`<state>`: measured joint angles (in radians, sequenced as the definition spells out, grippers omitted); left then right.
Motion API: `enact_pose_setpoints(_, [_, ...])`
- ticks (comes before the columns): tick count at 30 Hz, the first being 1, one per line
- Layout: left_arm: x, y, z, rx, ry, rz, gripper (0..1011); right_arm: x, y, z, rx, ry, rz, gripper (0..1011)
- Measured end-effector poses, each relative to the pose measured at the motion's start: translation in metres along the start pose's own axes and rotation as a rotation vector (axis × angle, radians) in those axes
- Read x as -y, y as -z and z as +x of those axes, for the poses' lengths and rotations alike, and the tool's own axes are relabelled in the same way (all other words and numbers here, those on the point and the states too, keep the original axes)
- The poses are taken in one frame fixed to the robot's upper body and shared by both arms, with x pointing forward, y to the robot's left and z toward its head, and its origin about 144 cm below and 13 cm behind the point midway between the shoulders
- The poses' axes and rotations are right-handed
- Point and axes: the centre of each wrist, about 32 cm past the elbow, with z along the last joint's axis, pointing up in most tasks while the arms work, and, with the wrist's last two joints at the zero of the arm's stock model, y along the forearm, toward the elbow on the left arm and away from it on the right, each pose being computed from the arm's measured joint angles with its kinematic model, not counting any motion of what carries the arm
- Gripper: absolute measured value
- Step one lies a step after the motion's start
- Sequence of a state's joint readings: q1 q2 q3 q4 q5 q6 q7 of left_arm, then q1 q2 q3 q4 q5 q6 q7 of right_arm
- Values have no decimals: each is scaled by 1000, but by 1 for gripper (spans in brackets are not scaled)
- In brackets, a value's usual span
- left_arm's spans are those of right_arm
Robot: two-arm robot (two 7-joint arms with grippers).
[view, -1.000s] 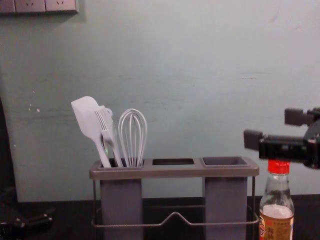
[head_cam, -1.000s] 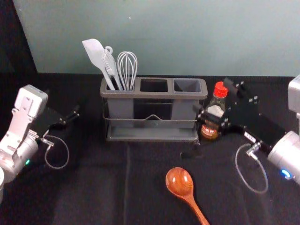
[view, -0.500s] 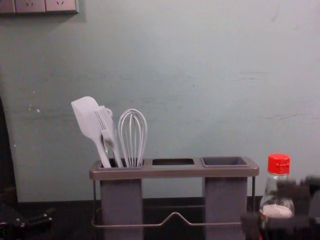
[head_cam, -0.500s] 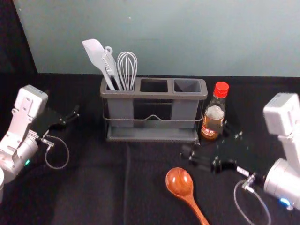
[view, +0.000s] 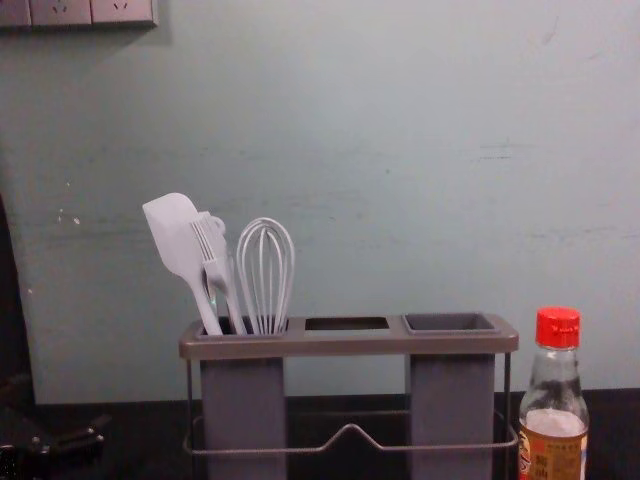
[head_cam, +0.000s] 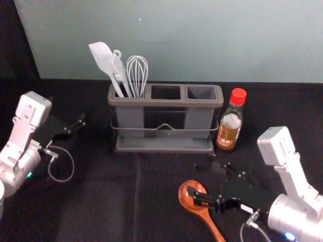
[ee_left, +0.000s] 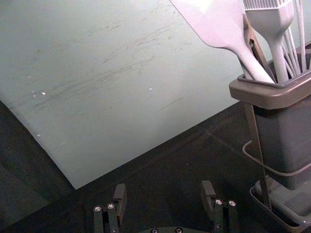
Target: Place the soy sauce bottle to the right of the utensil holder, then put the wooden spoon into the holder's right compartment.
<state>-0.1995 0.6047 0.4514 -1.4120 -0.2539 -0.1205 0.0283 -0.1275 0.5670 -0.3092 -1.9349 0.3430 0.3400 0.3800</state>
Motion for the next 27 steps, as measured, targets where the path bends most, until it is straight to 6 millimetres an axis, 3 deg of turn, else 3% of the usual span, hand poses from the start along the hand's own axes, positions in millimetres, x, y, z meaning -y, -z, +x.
enact_pose_setpoints(22, [0, 0, 0, 0, 0, 0, 1005, 1, -3, 0, 14, 4, -3, 1003])
enact_pose_setpoints(27, [0, 0, 0, 0, 0, 0, 1005, -2, -8, -7, 23, 32, -53, 1003])
